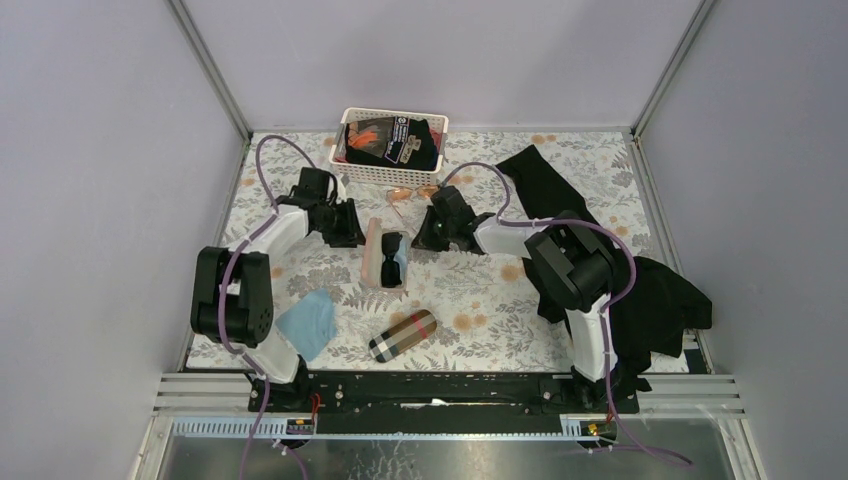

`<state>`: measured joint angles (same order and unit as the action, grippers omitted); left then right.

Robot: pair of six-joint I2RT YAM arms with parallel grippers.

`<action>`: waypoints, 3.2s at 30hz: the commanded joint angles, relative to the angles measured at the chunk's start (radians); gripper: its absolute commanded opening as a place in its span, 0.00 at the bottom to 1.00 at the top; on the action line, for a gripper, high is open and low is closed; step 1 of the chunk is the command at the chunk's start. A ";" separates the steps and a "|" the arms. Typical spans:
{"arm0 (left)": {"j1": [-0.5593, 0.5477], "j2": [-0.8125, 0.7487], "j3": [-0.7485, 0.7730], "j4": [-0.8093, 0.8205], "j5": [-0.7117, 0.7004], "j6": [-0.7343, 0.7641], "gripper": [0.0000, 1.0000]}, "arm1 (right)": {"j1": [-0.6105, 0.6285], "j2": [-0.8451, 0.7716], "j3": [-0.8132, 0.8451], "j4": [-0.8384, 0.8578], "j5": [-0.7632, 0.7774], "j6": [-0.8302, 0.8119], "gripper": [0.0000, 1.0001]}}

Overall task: Organize the sunglasses
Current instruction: Move the sunglasses case at the center of the board, then close the sunglasses case at the center of the board, then move the sunglasses case at the center of the board.

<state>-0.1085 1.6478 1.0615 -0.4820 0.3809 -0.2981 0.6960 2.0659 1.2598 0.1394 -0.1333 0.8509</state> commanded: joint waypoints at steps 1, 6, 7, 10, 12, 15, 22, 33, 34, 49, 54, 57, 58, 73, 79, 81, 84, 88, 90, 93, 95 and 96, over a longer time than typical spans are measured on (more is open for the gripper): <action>0.013 -0.058 -0.019 -0.011 -0.021 -0.024 0.38 | -0.004 -0.046 0.001 -0.011 -0.046 -0.061 0.13; 0.040 -0.141 -0.053 0.040 -0.021 -0.080 0.38 | -0.004 -0.117 -0.136 0.095 -0.089 -0.017 0.20; 0.042 -0.163 -0.074 0.068 0.005 -0.092 0.38 | -0.004 -0.128 -0.162 0.134 -0.103 -0.005 0.22; 0.044 -0.210 -0.131 0.147 0.079 -0.123 0.38 | -0.004 -0.141 -0.202 0.173 -0.123 0.017 0.23; 0.044 -0.205 -0.154 0.175 0.117 -0.130 0.37 | -0.004 -0.137 -0.210 0.178 -0.124 0.024 0.23; 0.044 -0.170 -0.153 0.160 0.132 -0.115 0.34 | -0.004 -0.125 -0.206 0.182 -0.134 0.032 0.23; 0.044 -0.144 -0.164 0.171 0.173 -0.112 0.25 | -0.004 -0.110 -0.195 0.189 -0.152 0.047 0.23; 0.040 -0.063 -0.189 0.215 0.292 -0.129 0.05 | -0.003 -0.044 -0.174 0.205 -0.195 0.079 0.23; 0.038 -0.055 -0.191 0.218 0.295 -0.134 0.05 | -0.001 -0.039 -0.175 0.210 -0.197 0.081 0.23; -0.051 0.029 -0.187 0.271 0.289 -0.170 0.08 | 0.006 -0.031 -0.171 0.211 -0.192 0.098 0.23; -0.063 -0.041 -0.130 0.198 0.218 -0.145 0.13 | 0.004 -0.101 -0.188 0.165 -0.143 0.067 0.23; -0.086 -0.109 -0.103 0.148 0.119 -0.118 0.18 | 0.002 -0.174 -0.218 0.113 -0.089 0.028 0.23; -0.097 -0.134 -0.102 0.139 0.081 -0.113 0.20 | -0.002 -0.205 -0.229 0.087 -0.067 0.011 0.24; -0.353 -0.165 -0.094 0.110 -0.335 -0.167 0.99 | -0.030 -0.552 -0.399 -0.107 0.125 -0.103 0.62; -0.395 -0.094 -0.090 0.093 -0.414 -0.184 0.99 | -0.032 -0.571 -0.416 -0.111 0.123 -0.110 0.64; -0.404 -0.065 -0.093 0.090 -0.447 -0.195 0.99 | -0.032 -0.573 -0.418 -0.107 0.119 -0.111 0.64; -0.410 -0.015 -0.091 0.088 -0.497 -0.209 0.99 | -0.032 -0.572 -0.423 -0.103 0.114 -0.110 0.64; -0.414 0.043 -0.071 0.094 -0.523 -0.216 0.99 | -0.032 -0.574 -0.439 -0.088 0.103 -0.105 0.64; -0.418 0.068 -0.059 0.093 -0.541 -0.216 0.99 | -0.032 -0.576 -0.447 -0.086 0.100 -0.104 0.64; -0.423 0.090 -0.043 0.085 -0.575 -0.214 0.97 | -0.032 -0.583 -0.457 -0.083 0.097 -0.102 0.64; -0.423 0.096 -0.035 0.081 -0.585 -0.211 0.92 | -0.032 -0.588 -0.462 -0.081 0.097 -0.103 0.64; -0.423 0.096 -0.031 0.077 -0.589 -0.210 0.89 | -0.034 -0.591 -0.463 -0.081 0.097 -0.105 0.64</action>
<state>-0.5251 1.7290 1.0023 -0.3820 -0.1371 -0.5041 0.6693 1.5242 0.8036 0.0357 -0.0433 0.7563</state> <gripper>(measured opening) 0.934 0.638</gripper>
